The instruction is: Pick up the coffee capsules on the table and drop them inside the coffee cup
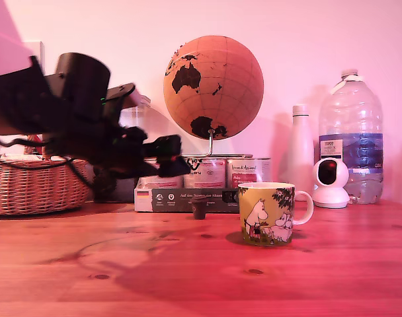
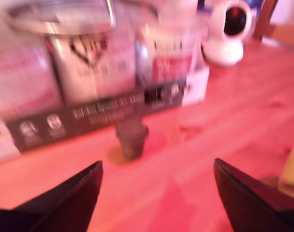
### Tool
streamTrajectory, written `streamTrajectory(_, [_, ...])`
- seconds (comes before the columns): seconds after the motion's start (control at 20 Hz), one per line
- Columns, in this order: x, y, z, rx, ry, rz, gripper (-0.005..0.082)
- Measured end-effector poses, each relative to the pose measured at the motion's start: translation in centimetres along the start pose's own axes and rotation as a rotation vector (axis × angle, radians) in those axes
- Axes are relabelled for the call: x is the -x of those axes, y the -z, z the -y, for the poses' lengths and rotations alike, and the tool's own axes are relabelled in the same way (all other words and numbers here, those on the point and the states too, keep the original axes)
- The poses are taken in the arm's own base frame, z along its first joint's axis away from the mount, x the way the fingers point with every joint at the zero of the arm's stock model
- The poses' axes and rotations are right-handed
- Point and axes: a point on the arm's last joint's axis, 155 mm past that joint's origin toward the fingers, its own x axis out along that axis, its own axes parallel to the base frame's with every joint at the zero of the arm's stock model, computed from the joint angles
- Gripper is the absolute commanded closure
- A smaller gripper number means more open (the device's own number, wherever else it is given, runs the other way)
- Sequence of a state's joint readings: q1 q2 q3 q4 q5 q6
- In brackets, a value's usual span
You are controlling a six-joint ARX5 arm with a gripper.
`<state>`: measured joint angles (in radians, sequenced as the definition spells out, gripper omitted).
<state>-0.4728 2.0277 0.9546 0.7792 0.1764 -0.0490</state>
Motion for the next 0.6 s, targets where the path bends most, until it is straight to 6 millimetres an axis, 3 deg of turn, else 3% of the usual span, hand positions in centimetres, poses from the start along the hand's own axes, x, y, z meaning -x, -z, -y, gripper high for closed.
streamTrajectory(0.15, [-1.0, 1.4, -0.4, 0.012, 0.018, -0.040, 0.0105])
streamTrajectory(0.35, [-2.1, 1.9, -0.4, 0.023, 0.053, -0.070, 0.0105])
streamTrajectory(0.6, [-3.3, 1.4, -0.4, 0.034, 0.075, -0.102, 0.0105])
